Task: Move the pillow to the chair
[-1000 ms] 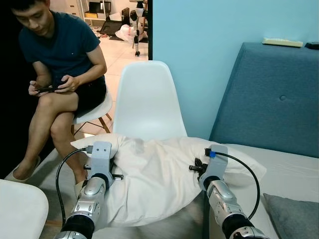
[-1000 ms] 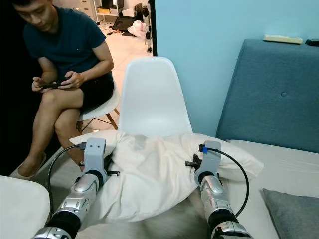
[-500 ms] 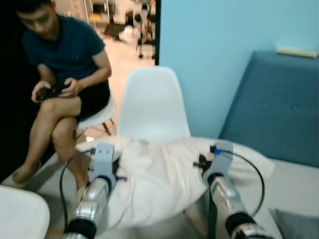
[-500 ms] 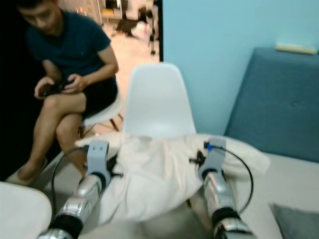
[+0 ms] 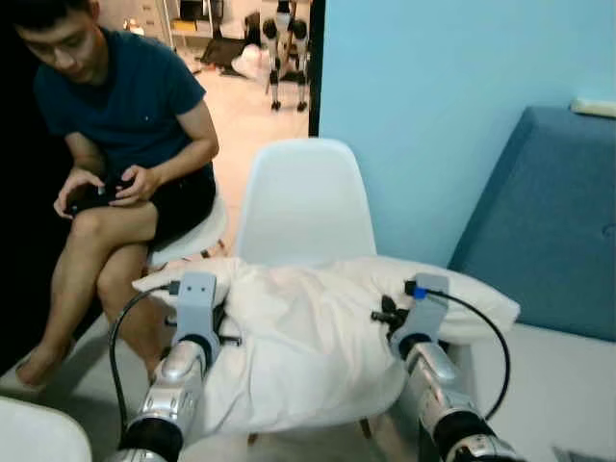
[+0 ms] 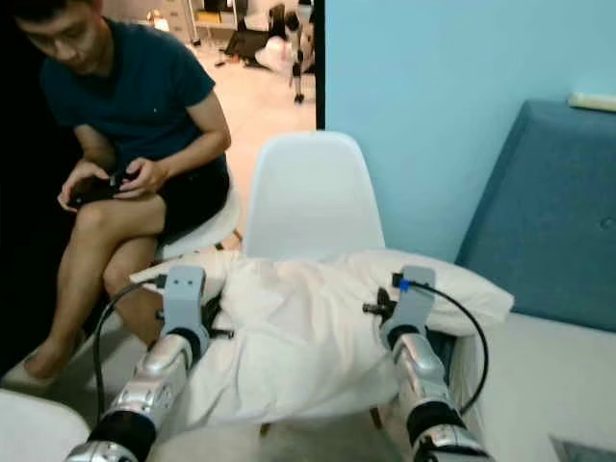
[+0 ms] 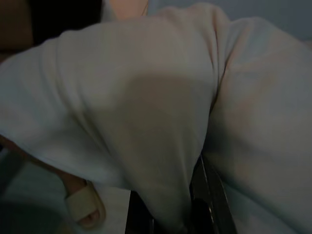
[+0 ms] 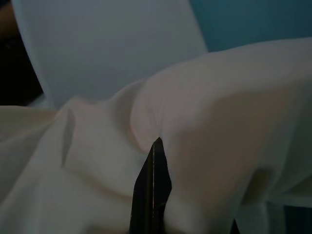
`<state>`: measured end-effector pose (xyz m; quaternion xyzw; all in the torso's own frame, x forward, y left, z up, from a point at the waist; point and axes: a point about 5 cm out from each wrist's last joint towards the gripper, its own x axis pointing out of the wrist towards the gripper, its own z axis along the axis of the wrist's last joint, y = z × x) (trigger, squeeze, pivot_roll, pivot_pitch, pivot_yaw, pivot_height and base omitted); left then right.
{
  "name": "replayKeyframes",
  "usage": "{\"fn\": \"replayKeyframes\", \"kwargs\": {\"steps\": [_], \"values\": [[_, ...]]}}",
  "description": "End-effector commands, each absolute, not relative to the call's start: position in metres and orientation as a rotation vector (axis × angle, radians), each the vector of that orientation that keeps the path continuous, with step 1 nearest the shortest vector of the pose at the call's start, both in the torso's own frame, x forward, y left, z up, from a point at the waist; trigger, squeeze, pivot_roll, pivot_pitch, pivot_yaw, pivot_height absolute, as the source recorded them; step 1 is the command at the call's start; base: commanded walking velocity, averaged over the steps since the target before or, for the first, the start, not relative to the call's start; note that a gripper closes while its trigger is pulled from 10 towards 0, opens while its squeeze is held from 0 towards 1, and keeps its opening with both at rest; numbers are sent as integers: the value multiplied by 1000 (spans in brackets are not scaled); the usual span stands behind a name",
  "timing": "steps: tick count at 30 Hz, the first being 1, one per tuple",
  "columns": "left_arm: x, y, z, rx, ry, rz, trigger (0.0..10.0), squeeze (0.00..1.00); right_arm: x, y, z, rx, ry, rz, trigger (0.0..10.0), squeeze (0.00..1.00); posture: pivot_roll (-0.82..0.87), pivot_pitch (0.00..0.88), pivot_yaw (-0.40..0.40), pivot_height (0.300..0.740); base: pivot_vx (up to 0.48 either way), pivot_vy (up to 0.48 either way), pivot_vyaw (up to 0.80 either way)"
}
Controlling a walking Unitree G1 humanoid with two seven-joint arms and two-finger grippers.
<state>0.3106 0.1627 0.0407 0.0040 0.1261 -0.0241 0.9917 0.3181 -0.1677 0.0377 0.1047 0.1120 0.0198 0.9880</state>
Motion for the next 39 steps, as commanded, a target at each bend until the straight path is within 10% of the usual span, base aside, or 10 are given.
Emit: {"fn": "replayKeyframes", "kwargs": {"steps": [1,32,39], "values": [[313,162,47,21,221,-60,10000,0,322,-161,46,223,175,54,10000,0,-41,28,33,740,315,0,0],[326,145,54,73,209,-105,10000,0,338,-168,63,134,150,62,10000,0,-50,72,27,740,85,0,0],[329,112,70,47,105,-389,10000,0,348,-174,80,136,82,24,10000,0,-49,77,34,740,0,0,0]]}}
